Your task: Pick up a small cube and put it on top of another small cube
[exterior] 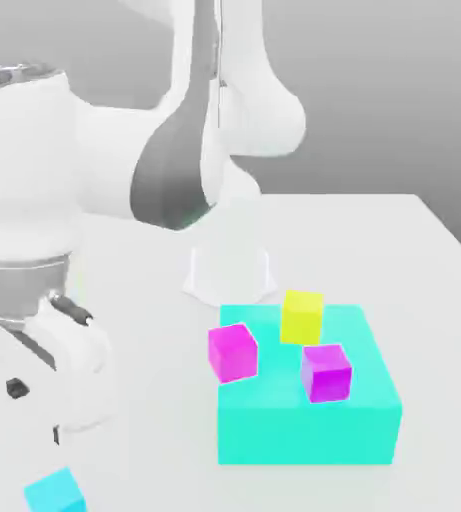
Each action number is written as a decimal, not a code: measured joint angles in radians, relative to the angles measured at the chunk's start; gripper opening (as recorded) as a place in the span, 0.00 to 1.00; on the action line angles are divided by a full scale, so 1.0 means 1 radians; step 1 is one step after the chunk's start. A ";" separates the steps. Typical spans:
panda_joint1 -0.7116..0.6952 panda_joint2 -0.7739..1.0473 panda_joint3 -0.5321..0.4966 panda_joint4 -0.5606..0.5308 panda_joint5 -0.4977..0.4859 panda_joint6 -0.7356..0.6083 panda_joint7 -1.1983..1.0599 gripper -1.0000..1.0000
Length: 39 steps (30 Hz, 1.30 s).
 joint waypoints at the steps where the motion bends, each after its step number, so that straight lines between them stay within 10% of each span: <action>1: -0.007 0.036 -0.003 0.001 0.012 0.010 0.009 0.50; 6: -0.030 0.218 0.007 0.029 0.047 0.122 0.013 0.50; 7: -0.032 0.245 0.010 0.035 0.050 0.143 0.011 0.00; 18: -0.023 0.127 -0.002 0.009 0.036 0.051 0.022 0.00; 39: 0.362 -0.493 0.255 -0.382 0.043 -0.174 0.043 0.00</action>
